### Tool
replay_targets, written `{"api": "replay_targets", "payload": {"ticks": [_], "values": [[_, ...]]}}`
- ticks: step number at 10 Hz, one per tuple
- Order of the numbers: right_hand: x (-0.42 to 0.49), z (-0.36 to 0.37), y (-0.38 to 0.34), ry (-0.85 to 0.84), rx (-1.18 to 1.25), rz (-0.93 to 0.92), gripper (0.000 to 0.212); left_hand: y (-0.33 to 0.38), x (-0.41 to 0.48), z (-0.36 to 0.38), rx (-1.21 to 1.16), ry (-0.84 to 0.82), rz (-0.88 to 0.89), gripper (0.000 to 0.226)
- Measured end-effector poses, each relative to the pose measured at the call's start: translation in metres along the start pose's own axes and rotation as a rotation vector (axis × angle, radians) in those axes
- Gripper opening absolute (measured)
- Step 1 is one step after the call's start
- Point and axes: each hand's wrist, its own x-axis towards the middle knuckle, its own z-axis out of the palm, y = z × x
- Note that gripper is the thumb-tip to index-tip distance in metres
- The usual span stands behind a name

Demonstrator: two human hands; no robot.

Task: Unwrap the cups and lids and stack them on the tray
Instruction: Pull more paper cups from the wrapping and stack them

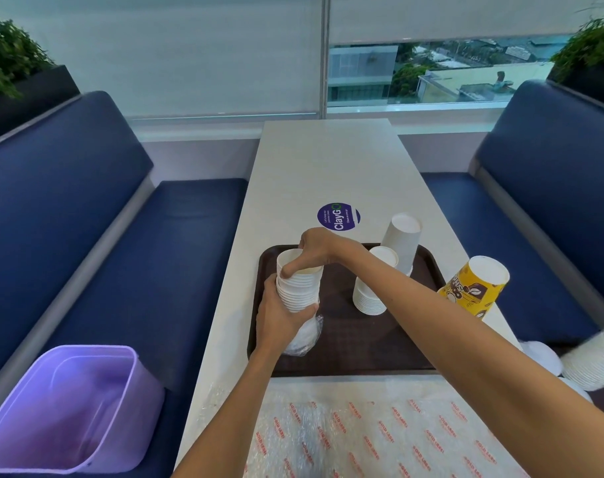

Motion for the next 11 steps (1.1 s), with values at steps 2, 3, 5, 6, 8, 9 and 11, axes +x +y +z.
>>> {"api": "replay_targets", "payload": {"ticks": [2, 3, 5, 6, 8, 9, 11], "values": [[-0.006, 0.002, -0.002, 0.028, -0.022, 0.000, 0.061, 0.000, 0.002, 0.008, 0.130, -0.035, -0.065, 0.085], [-0.009, 0.000, -0.002, 0.034, -0.026, 0.002, 0.046, -0.005, -0.003, 0.002, 0.006, -0.011, 0.018, 0.083], [-0.016, 0.006, 0.002, 0.151, 0.136, -0.042, 0.057, -0.001, -0.005, 0.002, -0.041, 0.010, 0.023, 0.078], [-0.017, 0.025, 0.014, 0.212, 0.424, -0.061, 0.070, -0.002, -0.004, 0.002, -0.046, 0.016, 0.006, 0.078], [-0.020, 0.071, 0.033, 0.211, 1.066, -0.021, 0.081, 0.008, -0.001, 0.010, 0.124, 0.103, -0.044, 0.091], [-0.016, 0.084, 0.039, 0.183, 1.199, -0.004, 0.071, 0.009, 0.000, 0.009, 0.108, 0.097, -0.032, 0.087], [-0.012, 0.087, 0.039, 0.133, 1.269, -0.053, 0.050, 0.007, 0.004, 0.007, 0.092, 0.113, -0.032, 0.087]]}}
